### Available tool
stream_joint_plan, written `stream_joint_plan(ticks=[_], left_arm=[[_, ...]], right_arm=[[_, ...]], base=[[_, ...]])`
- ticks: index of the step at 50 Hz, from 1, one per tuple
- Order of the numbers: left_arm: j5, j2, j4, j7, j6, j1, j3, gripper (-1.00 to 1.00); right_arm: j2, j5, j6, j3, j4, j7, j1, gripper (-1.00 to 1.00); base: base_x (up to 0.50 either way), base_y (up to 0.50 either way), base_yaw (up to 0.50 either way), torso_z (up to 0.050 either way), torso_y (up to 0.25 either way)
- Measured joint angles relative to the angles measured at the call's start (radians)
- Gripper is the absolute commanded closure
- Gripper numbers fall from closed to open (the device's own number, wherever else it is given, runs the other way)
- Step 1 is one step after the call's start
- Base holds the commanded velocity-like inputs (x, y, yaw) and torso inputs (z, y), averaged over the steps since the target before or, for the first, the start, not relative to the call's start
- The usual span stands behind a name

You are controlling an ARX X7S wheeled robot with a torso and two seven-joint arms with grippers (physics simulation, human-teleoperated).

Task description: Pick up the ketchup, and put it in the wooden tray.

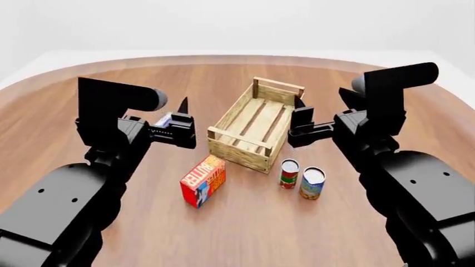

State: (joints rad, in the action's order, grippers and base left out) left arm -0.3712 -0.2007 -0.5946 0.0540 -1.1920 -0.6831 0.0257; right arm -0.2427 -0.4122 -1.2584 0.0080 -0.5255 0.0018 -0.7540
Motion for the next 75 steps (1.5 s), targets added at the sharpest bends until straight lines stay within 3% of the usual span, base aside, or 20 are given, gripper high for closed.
stream_joint_plan(ticks=[8, 64, 75], left_arm=[[-0.003, -0.002, 0.007, 0.005, 0.004, -0.009, -0.003, -1.00], [-0.025, -0.020, 0.031, 0.041, 0.017, -0.040, -0.031, -1.00], [-0.035, -0.025, 0.024, 0.045, 0.006, -0.043, -0.038, -1.00]], right_arm=[[-0.006, -0.002, 0.015, -0.007, 0.015, -0.006, -0.010, -1.00], [-0.021, -0.034, 0.063, -0.059, 0.072, -0.028, -0.039, -1.00], [-0.022, -0.043, 0.061, -0.066, 0.078, -0.029, -0.048, -1.00]], base=[[0.00, 0.00, 0.05, 0.000, 0.000], [0.00, 0.00, 0.50, 0.000, 0.000], [0.02, -0.05, 0.00, 0.000, 0.000]])
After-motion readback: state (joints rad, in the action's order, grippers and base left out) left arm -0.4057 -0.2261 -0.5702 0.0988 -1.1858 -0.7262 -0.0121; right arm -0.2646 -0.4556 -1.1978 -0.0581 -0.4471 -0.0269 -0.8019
